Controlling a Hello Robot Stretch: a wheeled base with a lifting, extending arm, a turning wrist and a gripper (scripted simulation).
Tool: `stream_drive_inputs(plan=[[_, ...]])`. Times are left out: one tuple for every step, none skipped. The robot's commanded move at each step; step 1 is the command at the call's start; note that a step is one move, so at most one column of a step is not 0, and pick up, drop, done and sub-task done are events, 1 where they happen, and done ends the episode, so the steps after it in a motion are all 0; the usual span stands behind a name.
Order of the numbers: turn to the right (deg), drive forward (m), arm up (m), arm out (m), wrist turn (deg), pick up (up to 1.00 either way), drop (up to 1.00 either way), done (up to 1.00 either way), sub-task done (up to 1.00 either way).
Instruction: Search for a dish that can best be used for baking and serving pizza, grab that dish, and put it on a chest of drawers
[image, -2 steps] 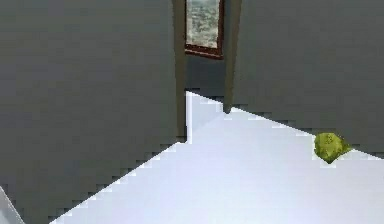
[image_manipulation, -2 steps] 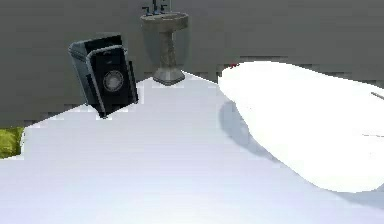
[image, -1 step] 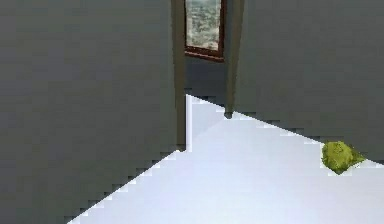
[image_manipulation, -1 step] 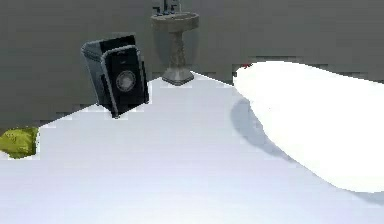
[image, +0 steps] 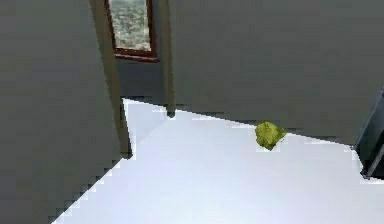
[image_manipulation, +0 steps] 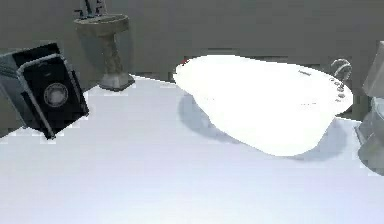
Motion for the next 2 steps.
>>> stream_drive_inputs(plan=[[0.0,1.00,0.00,0.00,0.0,0.00,0.00,0.00,0.00],[0.0,0.75,0.00,0.00,0.0,0.00,0.00,0.00,0.00]])
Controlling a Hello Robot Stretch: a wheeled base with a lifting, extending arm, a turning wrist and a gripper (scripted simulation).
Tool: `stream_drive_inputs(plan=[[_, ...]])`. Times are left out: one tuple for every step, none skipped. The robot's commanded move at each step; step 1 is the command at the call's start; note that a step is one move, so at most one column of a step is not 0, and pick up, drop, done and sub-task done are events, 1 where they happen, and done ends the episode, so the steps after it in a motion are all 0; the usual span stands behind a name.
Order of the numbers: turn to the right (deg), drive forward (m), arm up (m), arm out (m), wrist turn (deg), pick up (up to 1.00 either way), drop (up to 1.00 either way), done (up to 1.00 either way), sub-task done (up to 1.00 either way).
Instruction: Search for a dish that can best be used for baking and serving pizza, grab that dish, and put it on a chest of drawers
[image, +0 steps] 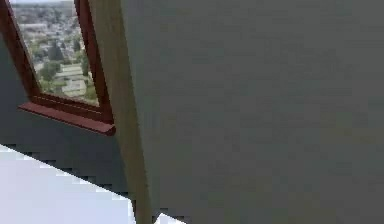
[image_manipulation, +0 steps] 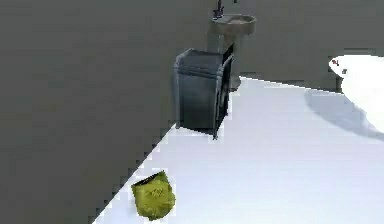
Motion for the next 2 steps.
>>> stream_drive_inputs(plan=[[-45.0,0.00,0.00,0.00,0.0,0.00,0.00,0.00,0.00],[-6.0,0.00,0.00,0.00,0.0,0.00,0.00,0.00,0.00]])
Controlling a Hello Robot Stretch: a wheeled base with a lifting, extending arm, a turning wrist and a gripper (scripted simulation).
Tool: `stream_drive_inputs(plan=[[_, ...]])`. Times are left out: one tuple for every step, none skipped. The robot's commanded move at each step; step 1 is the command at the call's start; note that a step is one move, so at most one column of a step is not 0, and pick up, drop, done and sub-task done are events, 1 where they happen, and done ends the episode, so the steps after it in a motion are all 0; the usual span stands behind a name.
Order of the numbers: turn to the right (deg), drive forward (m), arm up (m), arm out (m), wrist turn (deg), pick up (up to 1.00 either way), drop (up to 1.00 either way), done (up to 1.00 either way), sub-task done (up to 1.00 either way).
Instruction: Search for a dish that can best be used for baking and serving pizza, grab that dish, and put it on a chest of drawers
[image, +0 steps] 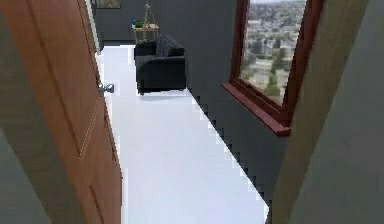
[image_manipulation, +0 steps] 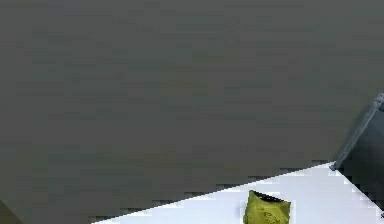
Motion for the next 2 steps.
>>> stream_drive_inputs(plan=[[-3.0,0.00,0.00,0.00,0.0,0.00,0.00,0.00,0.00],[0.0,0.35,0.00,0.00,0.0,0.00,0.00,0.00,0.00]])
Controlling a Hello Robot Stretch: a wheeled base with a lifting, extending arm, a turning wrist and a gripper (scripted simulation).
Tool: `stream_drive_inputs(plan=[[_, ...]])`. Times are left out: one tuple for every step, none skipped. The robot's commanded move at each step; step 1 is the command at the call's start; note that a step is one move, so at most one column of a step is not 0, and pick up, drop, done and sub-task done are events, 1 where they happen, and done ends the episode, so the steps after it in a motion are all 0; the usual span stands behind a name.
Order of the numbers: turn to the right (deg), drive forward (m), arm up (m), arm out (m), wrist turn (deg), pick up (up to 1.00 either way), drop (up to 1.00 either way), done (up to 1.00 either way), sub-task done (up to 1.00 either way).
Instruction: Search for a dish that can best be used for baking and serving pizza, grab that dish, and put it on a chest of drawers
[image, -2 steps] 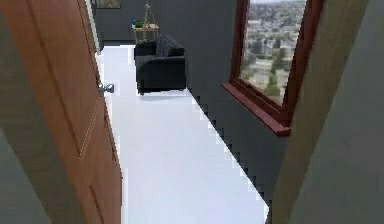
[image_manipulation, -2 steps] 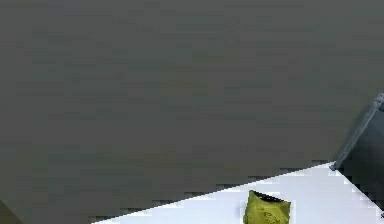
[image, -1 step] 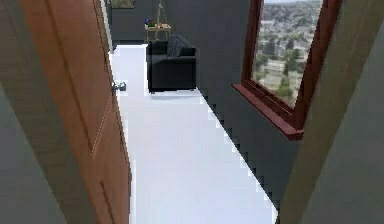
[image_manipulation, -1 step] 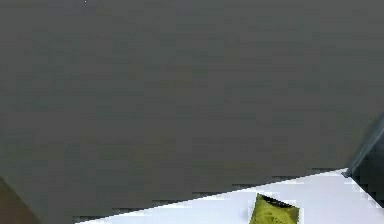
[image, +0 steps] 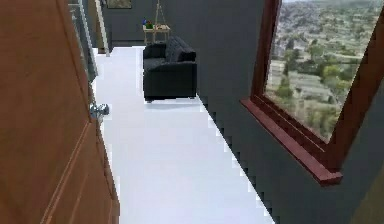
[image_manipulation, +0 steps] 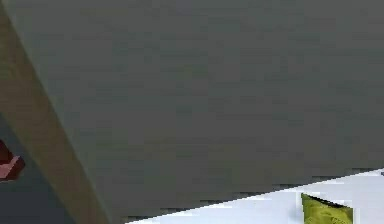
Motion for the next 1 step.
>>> stream_drive_inputs(plan=[[0.0,1.00,0.00,0.00,0.0,0.00,0.00,0.00,0.00]])
